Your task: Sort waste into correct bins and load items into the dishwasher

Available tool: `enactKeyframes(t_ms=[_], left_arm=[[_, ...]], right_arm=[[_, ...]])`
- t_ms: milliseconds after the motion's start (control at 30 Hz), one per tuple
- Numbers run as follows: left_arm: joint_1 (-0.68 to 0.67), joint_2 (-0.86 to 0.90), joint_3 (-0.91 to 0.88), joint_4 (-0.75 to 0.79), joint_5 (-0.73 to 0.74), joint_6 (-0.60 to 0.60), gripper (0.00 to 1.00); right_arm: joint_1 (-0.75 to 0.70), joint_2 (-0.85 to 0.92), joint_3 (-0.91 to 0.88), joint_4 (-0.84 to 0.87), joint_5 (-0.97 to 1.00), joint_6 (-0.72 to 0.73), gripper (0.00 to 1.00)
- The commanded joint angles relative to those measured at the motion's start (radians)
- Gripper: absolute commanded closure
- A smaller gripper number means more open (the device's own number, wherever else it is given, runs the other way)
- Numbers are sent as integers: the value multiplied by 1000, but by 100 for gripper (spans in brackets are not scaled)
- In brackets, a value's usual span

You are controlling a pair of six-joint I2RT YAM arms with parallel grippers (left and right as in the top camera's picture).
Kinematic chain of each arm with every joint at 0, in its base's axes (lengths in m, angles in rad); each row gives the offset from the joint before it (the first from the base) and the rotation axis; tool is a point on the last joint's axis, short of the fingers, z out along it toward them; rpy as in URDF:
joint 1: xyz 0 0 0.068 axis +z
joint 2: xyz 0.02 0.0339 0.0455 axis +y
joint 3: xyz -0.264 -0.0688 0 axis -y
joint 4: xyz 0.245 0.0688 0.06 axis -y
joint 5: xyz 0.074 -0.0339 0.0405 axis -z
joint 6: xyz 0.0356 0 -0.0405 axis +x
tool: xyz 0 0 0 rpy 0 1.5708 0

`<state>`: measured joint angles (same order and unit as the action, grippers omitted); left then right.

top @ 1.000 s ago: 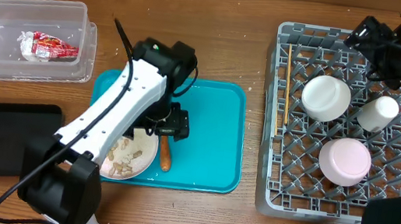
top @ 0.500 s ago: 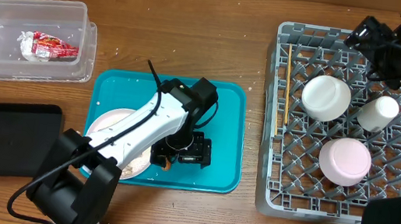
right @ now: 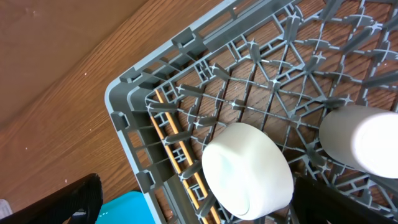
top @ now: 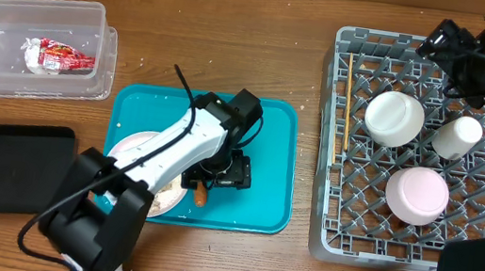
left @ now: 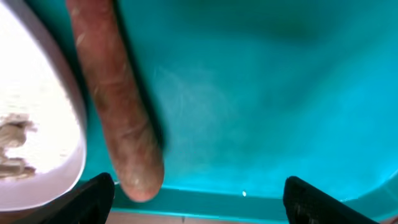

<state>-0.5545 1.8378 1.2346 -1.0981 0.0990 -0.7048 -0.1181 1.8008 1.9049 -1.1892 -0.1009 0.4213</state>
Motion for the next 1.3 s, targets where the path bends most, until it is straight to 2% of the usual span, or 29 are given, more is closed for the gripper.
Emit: enactKeyframes(t_ms=[0, 433, 733, 800, 933, 1033, 1100, 1267], left_arm=[[6, 47, -9, 1, -20, -13, 11], [6, 68, -9, 55, -21, 2, 12], [4, 100, -10, 171, -18, 32, 17], [4, 112, -10, 207, 3, 61, 17], [4, 145, -9, 326, 157, 193, 10], [2, 145, -5, 320, 164, 212, 14], [0, 143, 42, 243, 102, 211, 16], [0, 137, 171, 116, 3, 212, 16]], right_arm=[[-1, -5, 3, 6, -6, 2, 0], [-1, -5, 3, 5, -6, 2, 0], [-1, -5, 3, 6, -6, 2, 0], [-1, -5, 3, 6, -6, 2, 0], [-1, -5, 3, 6, -6, 2, 0], [-1, -5, 3, 6, -6, 2, 0], [-1, -5, 3, 6, -6, 2, 0], [-1, -5, 3, 6, -6, 2, 0]])
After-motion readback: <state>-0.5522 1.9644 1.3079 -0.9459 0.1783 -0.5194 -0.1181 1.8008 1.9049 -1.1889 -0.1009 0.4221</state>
